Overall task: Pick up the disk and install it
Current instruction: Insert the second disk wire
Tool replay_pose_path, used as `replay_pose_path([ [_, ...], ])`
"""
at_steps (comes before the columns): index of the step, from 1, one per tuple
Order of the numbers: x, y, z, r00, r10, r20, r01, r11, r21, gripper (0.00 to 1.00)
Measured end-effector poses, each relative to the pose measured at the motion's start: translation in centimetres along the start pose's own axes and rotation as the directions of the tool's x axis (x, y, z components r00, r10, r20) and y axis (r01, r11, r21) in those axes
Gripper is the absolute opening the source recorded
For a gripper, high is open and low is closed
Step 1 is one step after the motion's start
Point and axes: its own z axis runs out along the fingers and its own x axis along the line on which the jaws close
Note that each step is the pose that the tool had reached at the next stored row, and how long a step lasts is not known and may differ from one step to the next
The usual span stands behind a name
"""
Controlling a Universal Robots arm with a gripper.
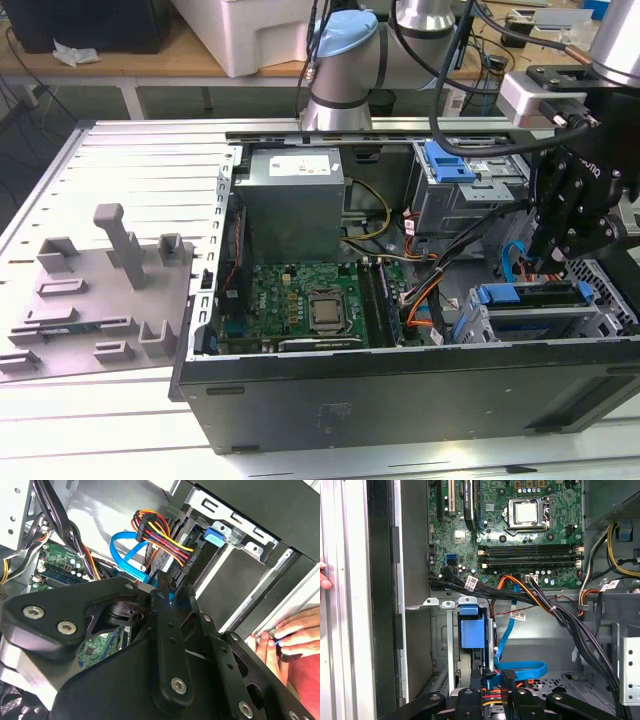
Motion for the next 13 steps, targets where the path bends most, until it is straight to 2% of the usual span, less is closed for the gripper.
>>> replay_pose_path([
  [8,0.10,0.00,0.16,1.0000,0.000,-0.0002,0.000,1.0000,0.0000,0.30],
  [9,0.11,0.00,0.22,1.0000,0.000,-0.0001,0.000,1.0000,0.0000,0.29],
  [10,0.12,0.00,0.26,1.0000,0.000,-0.0001,0.000,1.0000,0.0000,0.22],
  [11,0.12,0.00,0.28,1.0000,0.000,0.0000,0.000,1.0000,0.0000,0.22],
  [12,0.13,0.00,0.31,1.0000,0.000,0.0000,0.000,1.0000,0.0000,0.16],
  [13,0.14,0.00,0.35,1.0000,0.000,0.0000,0.000,1.0000,0.0000,0.16],
])
